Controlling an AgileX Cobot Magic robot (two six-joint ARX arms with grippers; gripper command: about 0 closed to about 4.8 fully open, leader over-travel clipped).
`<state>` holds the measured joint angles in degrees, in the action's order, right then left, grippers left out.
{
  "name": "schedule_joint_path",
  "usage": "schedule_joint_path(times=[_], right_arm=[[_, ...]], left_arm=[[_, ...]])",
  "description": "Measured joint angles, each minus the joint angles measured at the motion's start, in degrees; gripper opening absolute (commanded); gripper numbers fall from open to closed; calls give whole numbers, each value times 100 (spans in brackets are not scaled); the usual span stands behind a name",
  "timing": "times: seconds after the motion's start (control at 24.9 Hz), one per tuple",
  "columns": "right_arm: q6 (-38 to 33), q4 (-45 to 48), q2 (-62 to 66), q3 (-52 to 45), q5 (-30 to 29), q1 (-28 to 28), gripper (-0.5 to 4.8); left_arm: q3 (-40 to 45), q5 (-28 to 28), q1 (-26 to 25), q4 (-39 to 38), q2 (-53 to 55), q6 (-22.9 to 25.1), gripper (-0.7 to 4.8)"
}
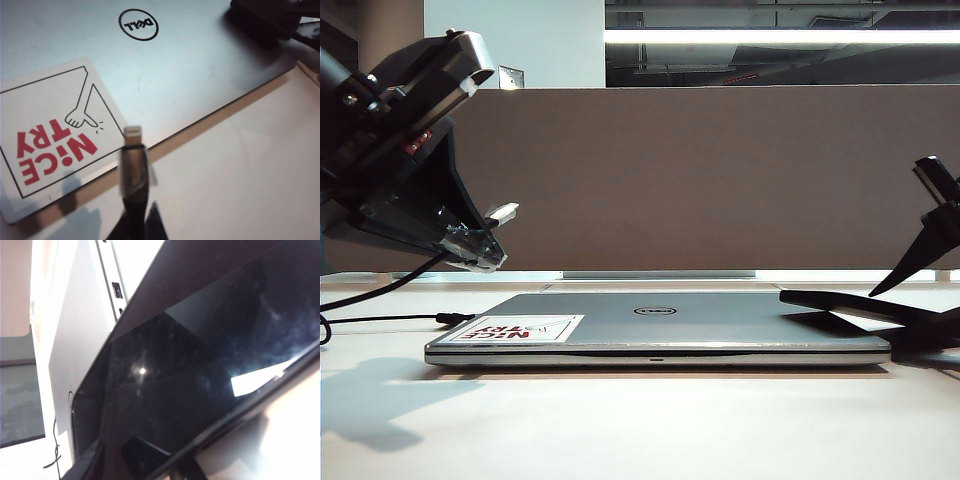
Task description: Pick up the charging cable and the phone, plug the charging cable into the charging port on the phone, and finally place them back on the table.
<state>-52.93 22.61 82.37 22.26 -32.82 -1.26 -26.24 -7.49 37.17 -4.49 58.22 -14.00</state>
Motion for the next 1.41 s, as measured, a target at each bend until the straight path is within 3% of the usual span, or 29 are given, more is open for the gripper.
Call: schedule_joint_path(times=[0.88,0.92,1.08,1.16,1.41], right_arm=[[-461,68,-4,4,474,4,197],[-463,68,-4,4,474,2,190],[-470,68,-7,7,481,2,33],[-527,214,0,13,435,-20,-1],[-621,308,0,20,428,-26,-1]], left_arm=[[0,0,0,0,0,0,-6],[0,0,0,0,0,0,-6],[0,0,0,0,0,0,-6],[0,0,0,9,0,0,-6],[0,0,0,2,0,0,-6]])
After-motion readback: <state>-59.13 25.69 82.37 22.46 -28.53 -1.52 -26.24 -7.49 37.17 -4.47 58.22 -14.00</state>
